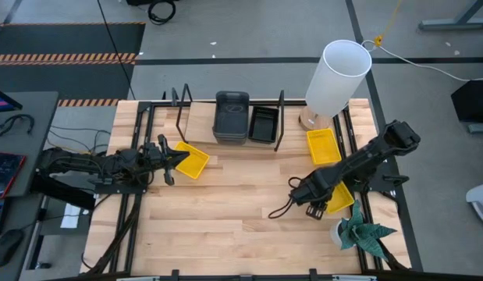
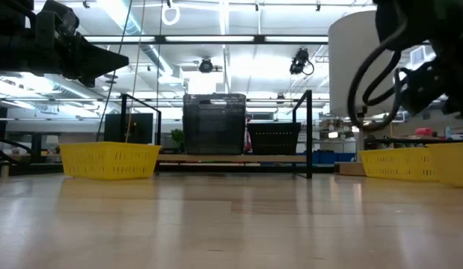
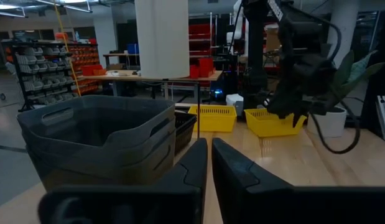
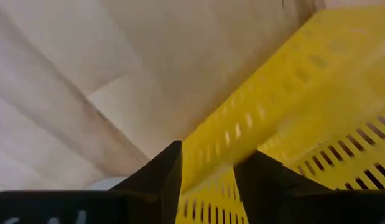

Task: Stack baskets on shelf by color
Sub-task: Stack the yellow bin on the top of the yellow bin

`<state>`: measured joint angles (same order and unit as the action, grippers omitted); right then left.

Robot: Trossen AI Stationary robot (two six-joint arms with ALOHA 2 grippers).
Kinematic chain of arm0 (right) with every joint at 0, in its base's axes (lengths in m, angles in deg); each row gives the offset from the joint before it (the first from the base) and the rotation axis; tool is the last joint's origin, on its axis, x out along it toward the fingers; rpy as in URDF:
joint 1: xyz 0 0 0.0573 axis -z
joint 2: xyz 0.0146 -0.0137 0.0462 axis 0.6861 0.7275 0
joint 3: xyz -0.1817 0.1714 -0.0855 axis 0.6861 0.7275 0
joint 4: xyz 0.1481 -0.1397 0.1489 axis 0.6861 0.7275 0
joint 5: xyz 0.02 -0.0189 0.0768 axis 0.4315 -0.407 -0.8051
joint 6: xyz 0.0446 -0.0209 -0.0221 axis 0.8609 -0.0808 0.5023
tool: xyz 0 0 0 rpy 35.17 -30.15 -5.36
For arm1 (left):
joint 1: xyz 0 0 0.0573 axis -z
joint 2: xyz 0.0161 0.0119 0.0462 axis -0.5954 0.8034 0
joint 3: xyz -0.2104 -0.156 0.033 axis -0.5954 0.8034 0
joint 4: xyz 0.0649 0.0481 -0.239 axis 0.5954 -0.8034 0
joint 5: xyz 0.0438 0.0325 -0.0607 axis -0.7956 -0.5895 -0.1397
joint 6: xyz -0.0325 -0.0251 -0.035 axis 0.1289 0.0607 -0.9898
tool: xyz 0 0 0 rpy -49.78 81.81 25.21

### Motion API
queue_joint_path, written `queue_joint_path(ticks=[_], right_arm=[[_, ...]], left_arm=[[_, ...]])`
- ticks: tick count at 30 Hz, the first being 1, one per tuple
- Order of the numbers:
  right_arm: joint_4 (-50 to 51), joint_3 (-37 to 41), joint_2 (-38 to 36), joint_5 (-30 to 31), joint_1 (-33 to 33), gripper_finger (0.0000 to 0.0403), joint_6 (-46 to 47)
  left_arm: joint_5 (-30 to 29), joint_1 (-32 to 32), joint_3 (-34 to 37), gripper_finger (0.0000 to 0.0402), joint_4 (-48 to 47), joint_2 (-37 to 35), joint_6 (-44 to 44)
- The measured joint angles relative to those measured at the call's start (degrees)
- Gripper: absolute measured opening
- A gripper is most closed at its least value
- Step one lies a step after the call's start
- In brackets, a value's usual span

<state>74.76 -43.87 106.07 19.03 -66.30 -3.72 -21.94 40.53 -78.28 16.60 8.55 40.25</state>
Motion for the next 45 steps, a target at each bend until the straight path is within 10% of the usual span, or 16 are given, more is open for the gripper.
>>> queue_joint_path(ticks=[12,28,45], right_arm=[[-2.12,1.15,-0.04,-1.24,4.13,0.0013,1.47],[8.98,-9.57,-2.61,3.36,4.64,0.0006,-11.71],[16.76,-10.72,-20.28,22.85,17.52,0.0007,1.22]], left_arm=[[0.00,0.00,0.00,0.0036,0.00,0.00,0.00],[0.00,-0.01,0.00,0.0035,0.00,0.02,0.00],[0.00,0.00,0.00,0.0033,0.00,0.00,0.00]])
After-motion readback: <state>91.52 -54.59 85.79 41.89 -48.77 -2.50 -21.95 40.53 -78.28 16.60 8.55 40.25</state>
